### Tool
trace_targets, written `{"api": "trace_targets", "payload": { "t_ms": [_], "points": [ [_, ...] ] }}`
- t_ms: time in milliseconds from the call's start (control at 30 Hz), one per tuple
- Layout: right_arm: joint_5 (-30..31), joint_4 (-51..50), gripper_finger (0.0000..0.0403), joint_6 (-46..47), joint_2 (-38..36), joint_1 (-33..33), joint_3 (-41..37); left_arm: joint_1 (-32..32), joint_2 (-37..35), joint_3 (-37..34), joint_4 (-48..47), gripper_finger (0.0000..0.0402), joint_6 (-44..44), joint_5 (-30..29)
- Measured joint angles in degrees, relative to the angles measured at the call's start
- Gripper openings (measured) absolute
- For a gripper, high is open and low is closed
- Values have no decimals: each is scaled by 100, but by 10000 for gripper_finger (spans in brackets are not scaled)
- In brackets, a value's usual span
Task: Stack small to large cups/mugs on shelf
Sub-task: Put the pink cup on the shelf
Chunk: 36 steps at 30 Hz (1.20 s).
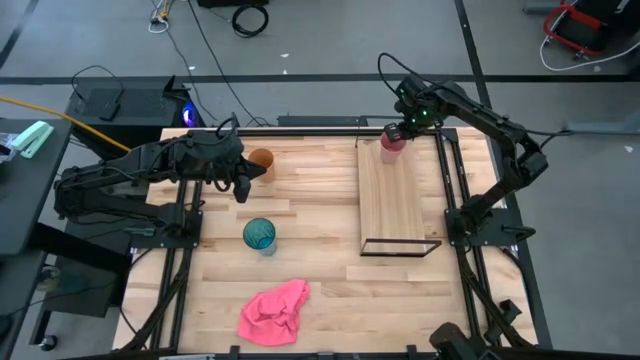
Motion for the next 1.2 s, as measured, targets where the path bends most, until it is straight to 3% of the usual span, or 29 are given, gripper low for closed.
{"api": "trace_targets", "payload": {
  "t_ms": [533,867,1200],
  "points": [
    [2,91,1,-23,4,15,-16,0,1,0,0,32,4,0],
    [-37,371,1,-99,-38,55,-431,2,2,0,-1,35,50,0],
    [24,499,19,-76,-114,55,-448,4,2,0,-2,26,50,-2]
  ]
}}
